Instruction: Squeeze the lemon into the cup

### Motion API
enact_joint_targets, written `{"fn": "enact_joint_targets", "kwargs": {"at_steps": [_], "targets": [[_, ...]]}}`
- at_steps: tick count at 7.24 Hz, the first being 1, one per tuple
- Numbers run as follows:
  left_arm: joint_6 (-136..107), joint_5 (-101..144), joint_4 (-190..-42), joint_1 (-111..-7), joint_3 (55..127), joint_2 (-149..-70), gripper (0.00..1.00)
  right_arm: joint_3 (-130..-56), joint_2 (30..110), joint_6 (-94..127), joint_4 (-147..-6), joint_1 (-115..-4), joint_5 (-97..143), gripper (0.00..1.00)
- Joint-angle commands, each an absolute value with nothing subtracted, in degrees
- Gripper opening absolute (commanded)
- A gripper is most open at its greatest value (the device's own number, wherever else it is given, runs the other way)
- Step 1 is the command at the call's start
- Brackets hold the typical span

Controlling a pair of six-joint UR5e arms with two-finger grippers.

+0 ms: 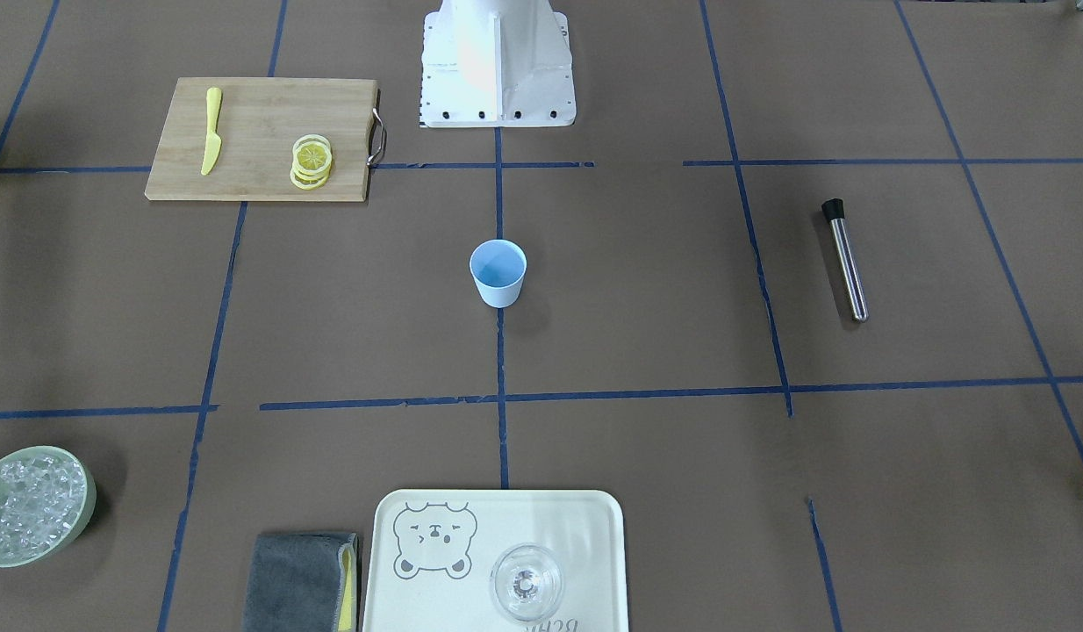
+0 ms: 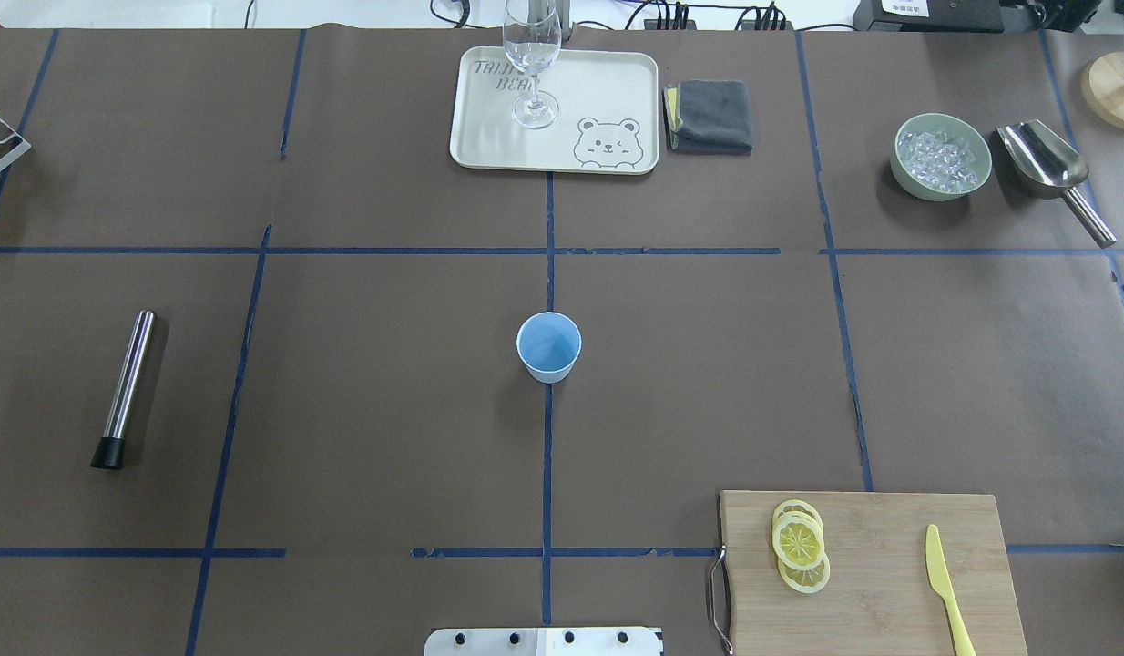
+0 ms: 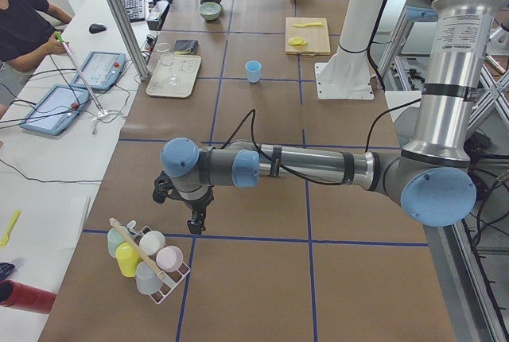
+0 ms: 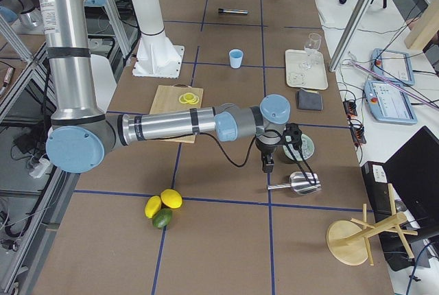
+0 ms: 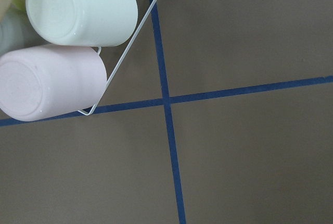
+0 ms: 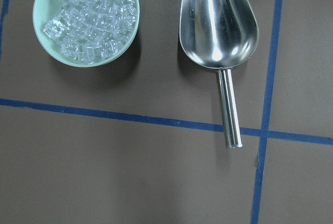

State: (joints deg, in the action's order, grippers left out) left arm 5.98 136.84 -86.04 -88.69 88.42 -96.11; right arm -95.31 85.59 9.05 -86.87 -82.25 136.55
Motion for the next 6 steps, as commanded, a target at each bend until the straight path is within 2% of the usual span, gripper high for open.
{"fn": "enact_joint_targets", "kwargs": {"at_steps": [1, 6], "targets": [[6.15, 136.67, -85.43, -88.6, 89.72, -97.28, 1.0, -98.86, 87.7, 8.88, -89.99, -83.14, 136.32, 1.0], [5.45, 136.67, -85.69, -88.42, 92.29, -96.06, 1.0, -99.67, 87.98, 8.7, -89.56, -80.16, 137.28, 1.0]]}}
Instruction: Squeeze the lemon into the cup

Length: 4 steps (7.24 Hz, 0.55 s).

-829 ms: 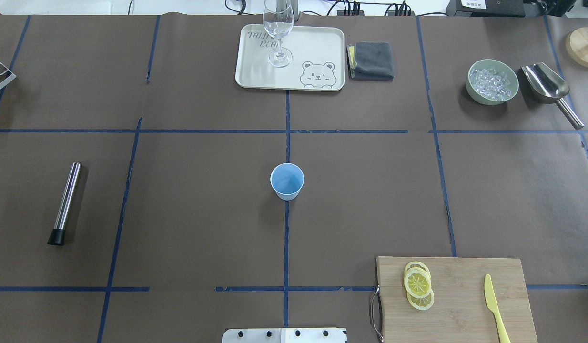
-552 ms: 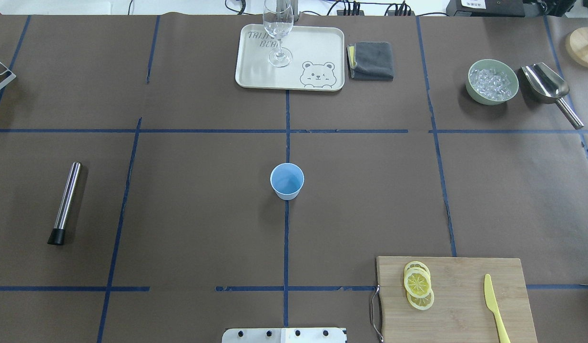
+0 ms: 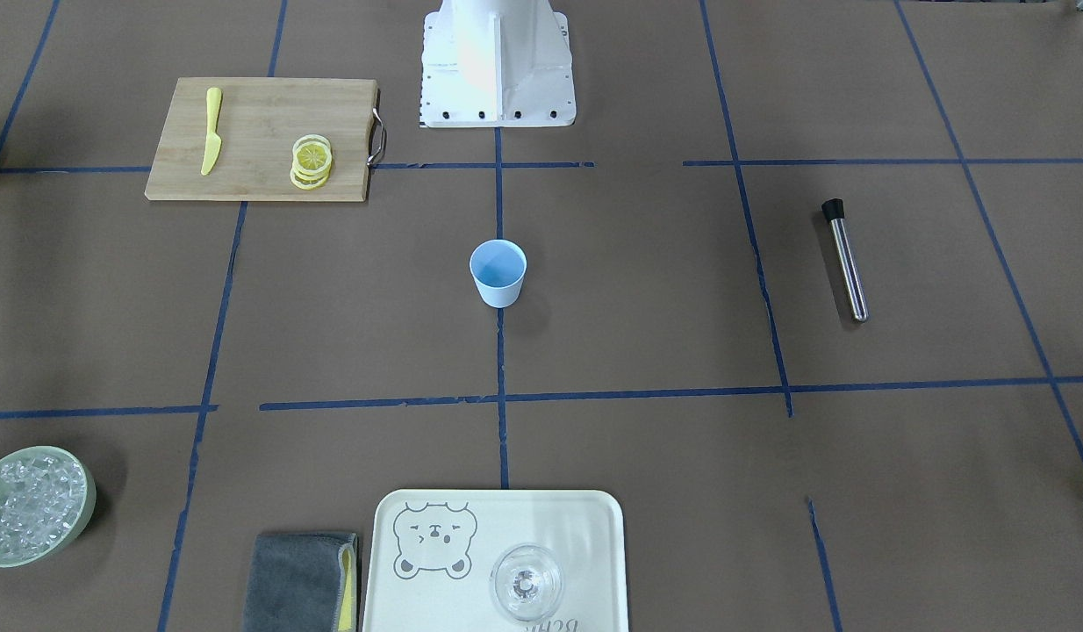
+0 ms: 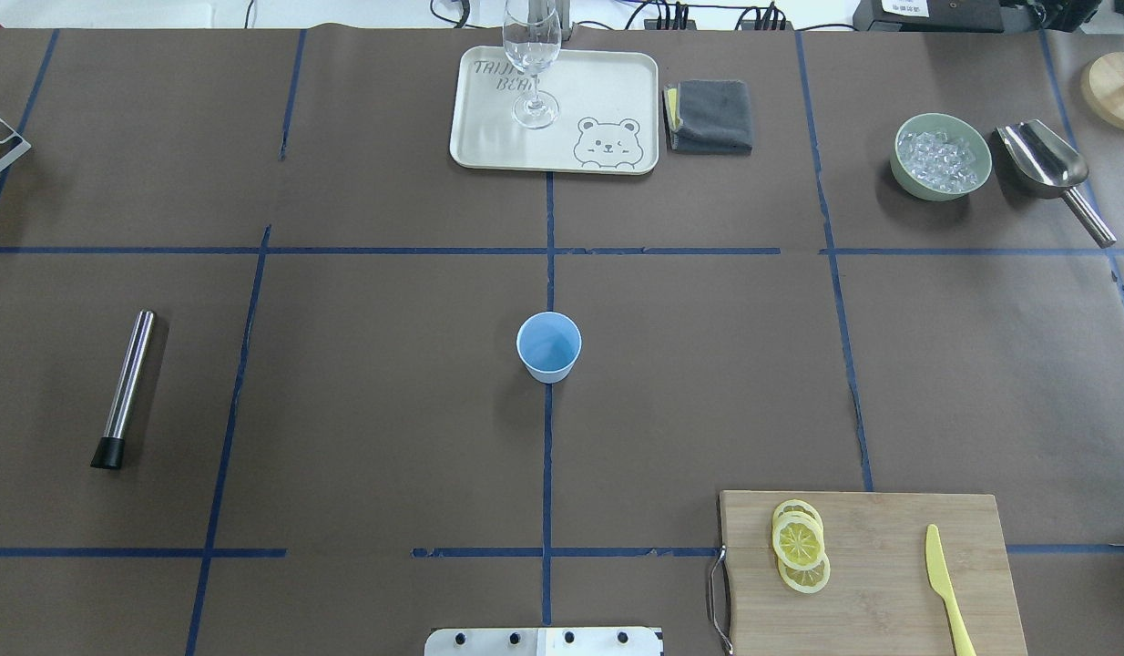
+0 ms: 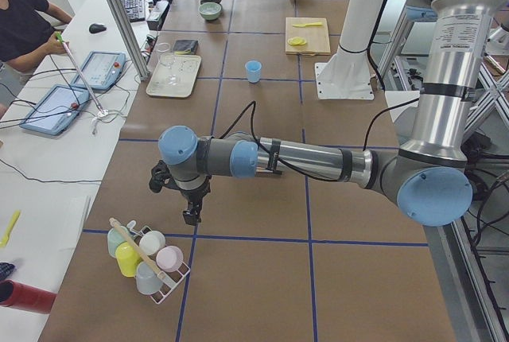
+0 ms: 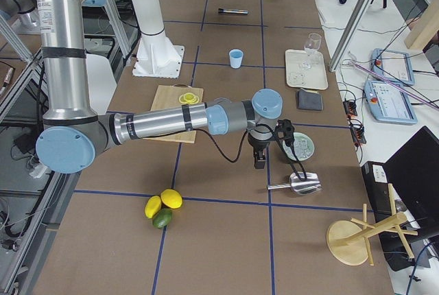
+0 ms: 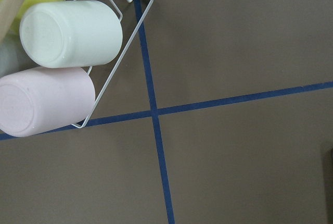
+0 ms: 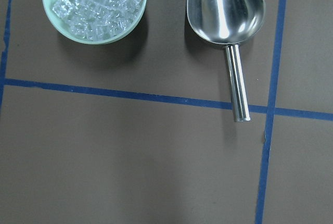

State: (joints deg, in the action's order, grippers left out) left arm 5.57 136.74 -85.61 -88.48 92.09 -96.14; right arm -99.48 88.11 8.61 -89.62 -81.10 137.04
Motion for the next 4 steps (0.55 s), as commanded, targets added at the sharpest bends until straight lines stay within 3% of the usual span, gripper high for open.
{"fn": "enact_joint_targets", "kwargs": {"at_steps": [1, 4], "targets": [[5.54, 136.93, -85.78, -88.42, 92.46, -96.24, 1.0, -100.8, 87.63, 8.88, -89.56, -76.68, 137.29, 1.0], [5.63, 137.02, -85.96, -88.24, 92.02, -96.24, 1.0, -108.34, 87.72, 23.12, -87.12, -67.2, 137.55, 1.0]]}}
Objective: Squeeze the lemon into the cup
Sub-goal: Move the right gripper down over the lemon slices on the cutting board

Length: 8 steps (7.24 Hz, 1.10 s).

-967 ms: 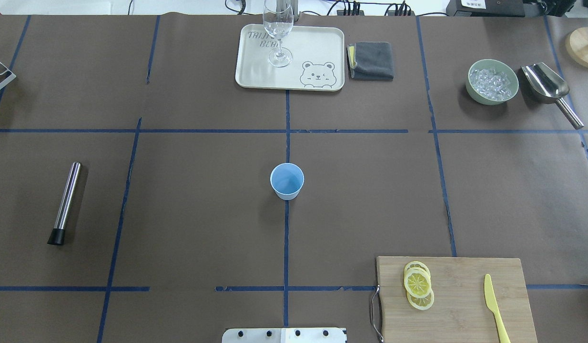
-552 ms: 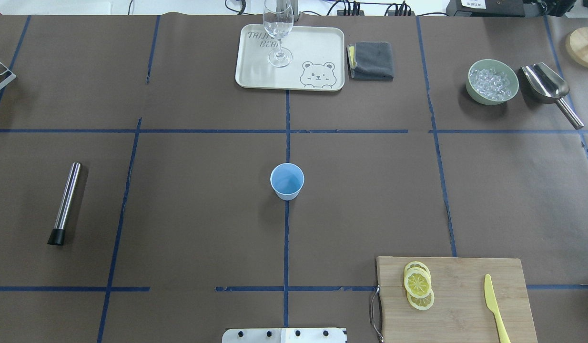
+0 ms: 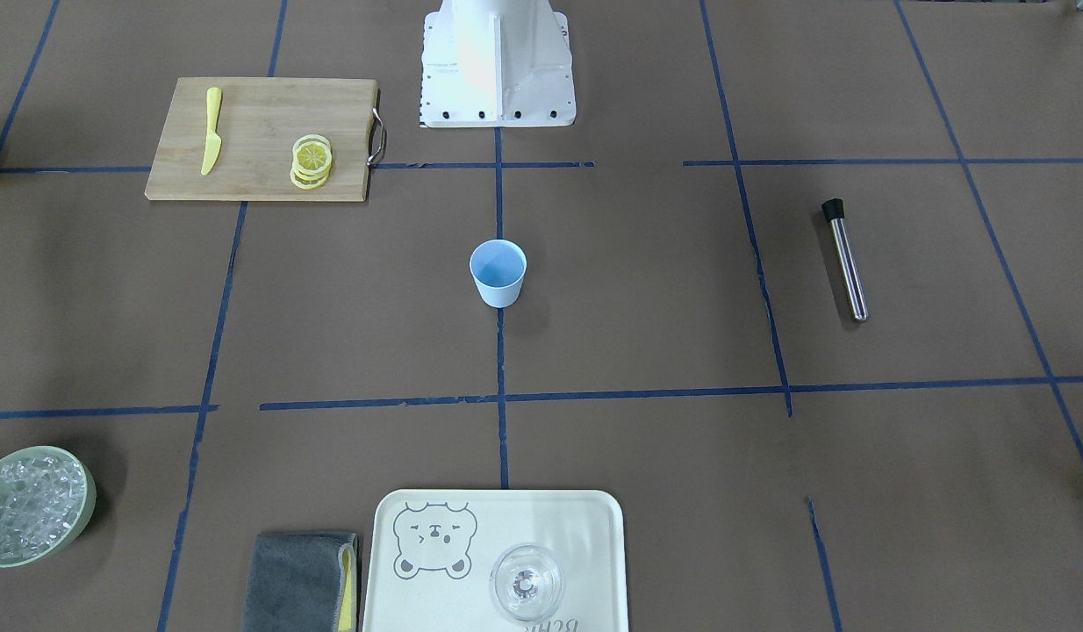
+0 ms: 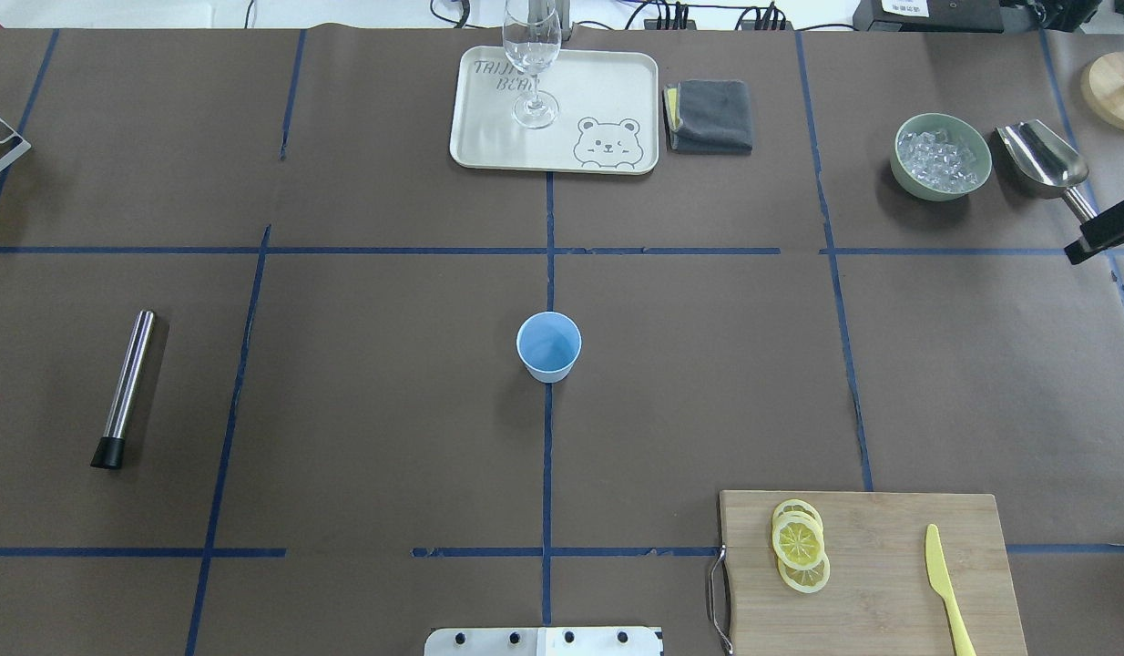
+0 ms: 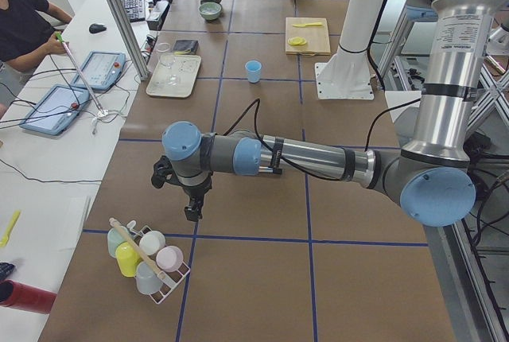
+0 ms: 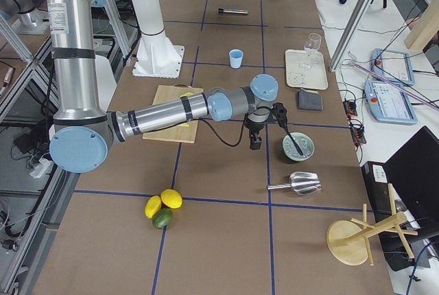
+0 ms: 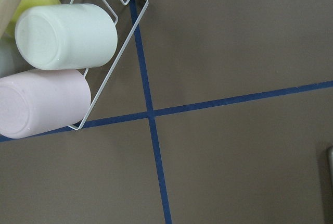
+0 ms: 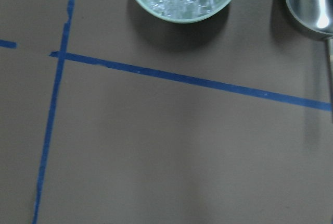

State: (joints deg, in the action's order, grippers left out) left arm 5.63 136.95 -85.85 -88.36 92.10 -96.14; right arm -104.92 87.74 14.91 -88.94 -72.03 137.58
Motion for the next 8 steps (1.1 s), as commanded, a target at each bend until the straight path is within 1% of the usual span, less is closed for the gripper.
{"fn": "enact_joint_targets", "kwargs": {"at_steps": [1, 2, 3, 5, 6, 8], "targets": [[5.63, 137.11, -86.04, -88.16, 92.2, -96.07, 1.0, -111.15, 87.45, 37.12, -82.75, -61.75, 135.37, 1.0], [5.54, 136.94, -87.18, -88.15, 92.11, -96.33, 1.0, -114.57, 88.06, 46.05, -79.57, -56.13, 130.65, 1.0], [5.45, 136.76, -89.88, -88.07, 91.76, -96.24, 1.0, -116.7, 87.89, 50.84, -79.54, -51.55, 129.47, 1.0], [5.45, 136.76, -91.76, -87.98, 91.67, -95.89, 1.0, -123.02, 87.45, 68.65, -79.54, -36.29, 116.7, 1.0], [5.45, 136.76, -91.84, -87.98, 91.5, -95.89, 1.0, -123.48, 86.84, 72.04, -80.67, -29.25, 112.54, 0.99], [5.54, 136.85, -91.85, -87.98, 91.58, -95.89, 1.0, -123.22, 86.4, 73.38, -83.23, -24.28, 110.31, 0.98]]}}
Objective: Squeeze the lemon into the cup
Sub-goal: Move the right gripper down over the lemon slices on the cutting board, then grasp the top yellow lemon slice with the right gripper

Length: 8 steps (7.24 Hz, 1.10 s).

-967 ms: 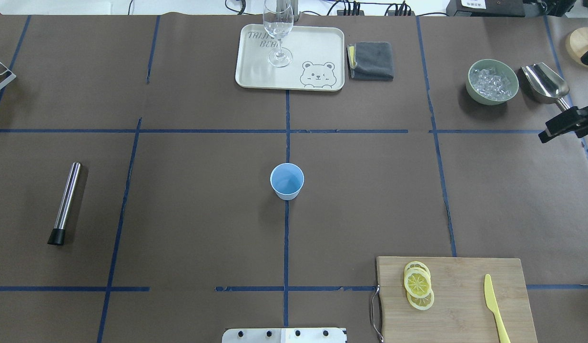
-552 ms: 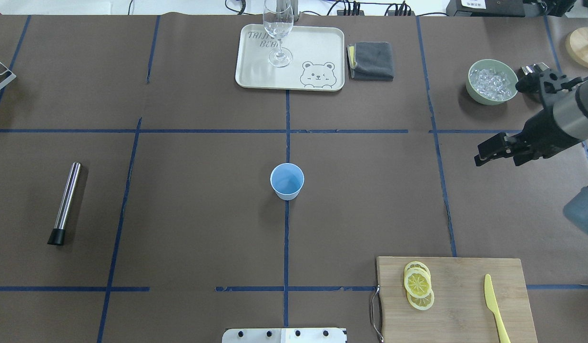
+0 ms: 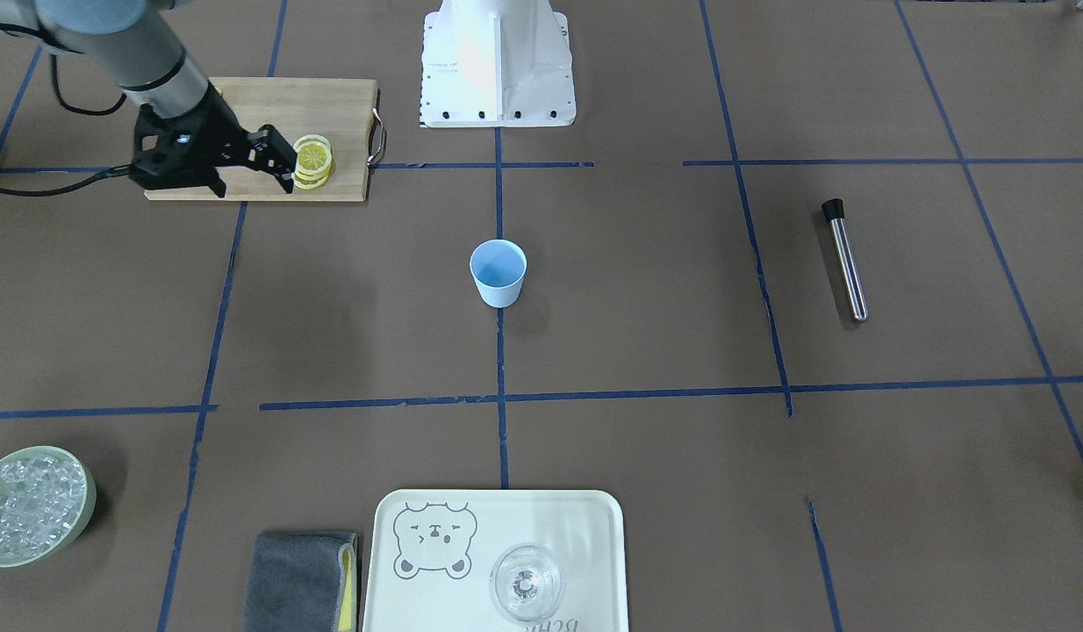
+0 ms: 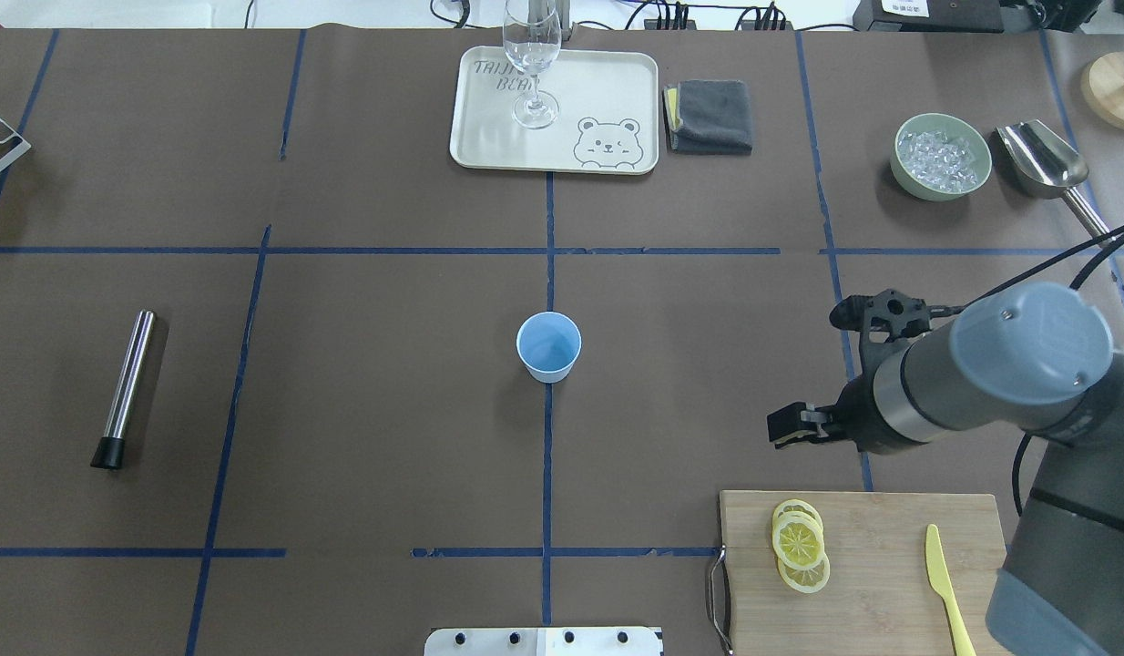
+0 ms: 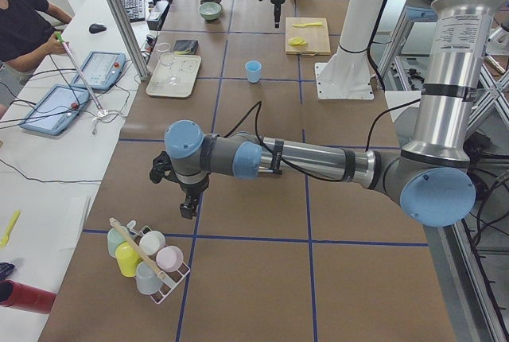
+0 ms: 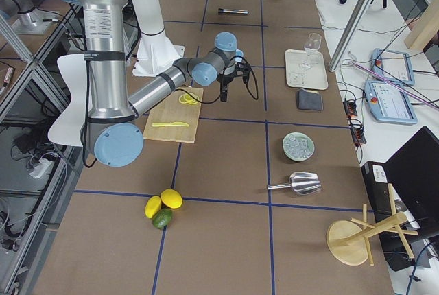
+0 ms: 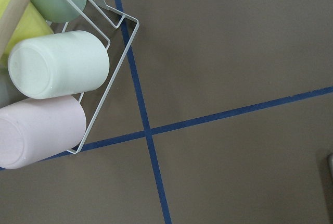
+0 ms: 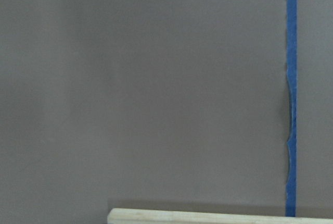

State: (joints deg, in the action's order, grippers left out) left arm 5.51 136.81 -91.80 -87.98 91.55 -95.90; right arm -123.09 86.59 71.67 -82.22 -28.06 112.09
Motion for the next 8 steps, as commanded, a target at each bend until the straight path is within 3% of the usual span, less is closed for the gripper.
{"fn": "enact_joint_targets", "kwargs": {"at_steps": [1, 8], "targets": [[5.54, 136.85, -91.85, -87.98, 91.58, -95.89, 1.0, -122.7, 86.66, 76.0, -83.32, -21.56, 107.95, 0.98], [5.45, 137.02, -91.76, -87.98, 92.2, -95.8, 1.0, -119.19, 86.57, 76.29, -83.41, -17.23, 106.44, 0.99]]}}
